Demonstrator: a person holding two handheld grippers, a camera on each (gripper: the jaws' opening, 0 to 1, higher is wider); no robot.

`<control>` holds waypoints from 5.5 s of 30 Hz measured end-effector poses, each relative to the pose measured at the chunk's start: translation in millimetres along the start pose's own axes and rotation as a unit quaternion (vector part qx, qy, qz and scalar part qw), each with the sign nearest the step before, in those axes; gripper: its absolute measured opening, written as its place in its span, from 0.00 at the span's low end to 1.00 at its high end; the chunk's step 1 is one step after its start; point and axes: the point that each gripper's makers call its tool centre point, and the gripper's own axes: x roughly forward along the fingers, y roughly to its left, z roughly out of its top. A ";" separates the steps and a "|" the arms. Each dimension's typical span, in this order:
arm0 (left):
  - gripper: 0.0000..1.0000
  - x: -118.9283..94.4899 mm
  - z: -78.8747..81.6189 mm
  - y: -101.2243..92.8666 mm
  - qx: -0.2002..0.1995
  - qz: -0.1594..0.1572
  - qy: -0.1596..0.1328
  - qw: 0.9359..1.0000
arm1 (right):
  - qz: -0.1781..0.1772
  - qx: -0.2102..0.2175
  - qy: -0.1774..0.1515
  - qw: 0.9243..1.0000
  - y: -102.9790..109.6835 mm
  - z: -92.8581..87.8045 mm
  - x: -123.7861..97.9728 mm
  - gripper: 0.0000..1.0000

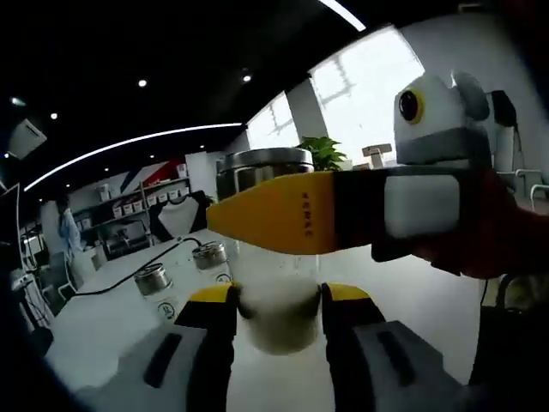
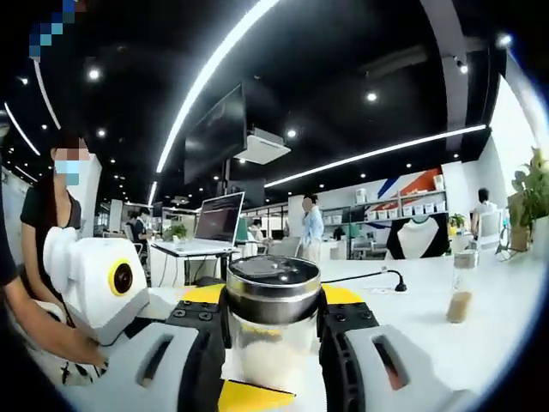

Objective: Rotate the seasoning bottle until the label or dispensing opening points toward the visible target arrow and the bottle remains upright within the marked orientation range

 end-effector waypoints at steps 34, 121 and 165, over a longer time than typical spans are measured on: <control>0.41 -15.5 8.6 -19.3 -0.041 -0.123 -0.016 0.991 | 0.153 -0.001 0.018 0.988 27.1 2.5 -13.8 0.40; 0.41 -16.9 -0.8 -9.9 -0.102 -0.122 -0.014 0.987 | 0.205 0.020 0.047 0.977 28.3 1.2 -10.6 0.37; 0.81 -16.1 -9.4 18.3 -0.090 -0.112 -0.020 0.989 | 0.061 0.039 0.081 0.994 -122.5 -32.4 35.4 0.37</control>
